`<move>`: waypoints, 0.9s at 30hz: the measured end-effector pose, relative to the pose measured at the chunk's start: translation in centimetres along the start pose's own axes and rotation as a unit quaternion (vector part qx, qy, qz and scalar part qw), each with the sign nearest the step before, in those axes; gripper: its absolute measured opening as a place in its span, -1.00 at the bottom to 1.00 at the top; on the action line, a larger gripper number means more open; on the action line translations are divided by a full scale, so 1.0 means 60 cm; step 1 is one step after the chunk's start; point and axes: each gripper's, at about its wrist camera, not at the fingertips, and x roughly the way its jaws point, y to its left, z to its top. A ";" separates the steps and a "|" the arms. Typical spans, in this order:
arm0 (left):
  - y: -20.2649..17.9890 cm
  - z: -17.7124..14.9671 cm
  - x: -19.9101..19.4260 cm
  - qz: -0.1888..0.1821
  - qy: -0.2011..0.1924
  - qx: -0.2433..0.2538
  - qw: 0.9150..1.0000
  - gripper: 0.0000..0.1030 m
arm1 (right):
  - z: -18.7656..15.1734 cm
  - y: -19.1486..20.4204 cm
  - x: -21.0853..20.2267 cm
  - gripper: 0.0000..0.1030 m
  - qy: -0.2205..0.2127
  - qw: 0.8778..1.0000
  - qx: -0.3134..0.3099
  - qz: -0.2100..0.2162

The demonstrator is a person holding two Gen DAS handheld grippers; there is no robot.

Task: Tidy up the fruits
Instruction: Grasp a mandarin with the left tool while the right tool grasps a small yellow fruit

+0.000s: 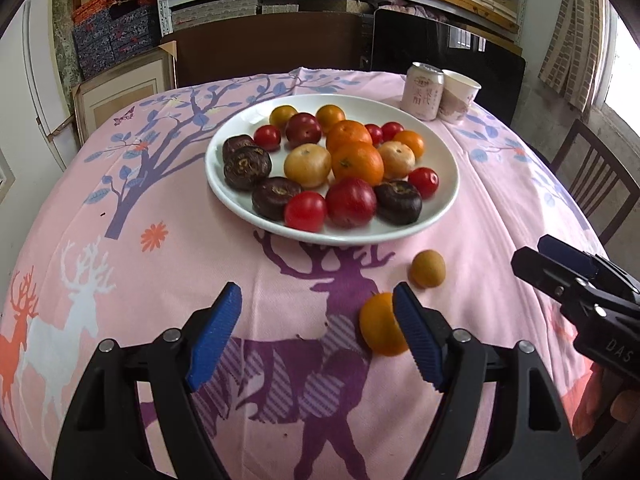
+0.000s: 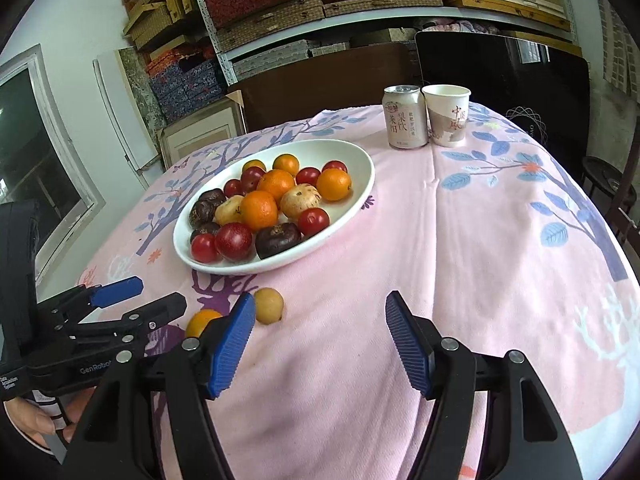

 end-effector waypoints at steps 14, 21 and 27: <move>-0.074 -0.028 0.036 -0.085 0.031 0.055 0.994 -0.21 | -0.018 -0.021 0.010 0.33 0.008 1.000 0.021 0.019; -0.077 -0.033 0.031 -0.083 0.015 0.063 0.994 -0.35 | -0.021 -0.016 0.016 0.33 0.014 0.999 0.019 0.024; -0.017 -0.017 0.008 -0.051 -0.004 0.028 0.998 -0.35 | -0.019 0.025 0.034 0.33 0.042 0.998 -0.028 0.021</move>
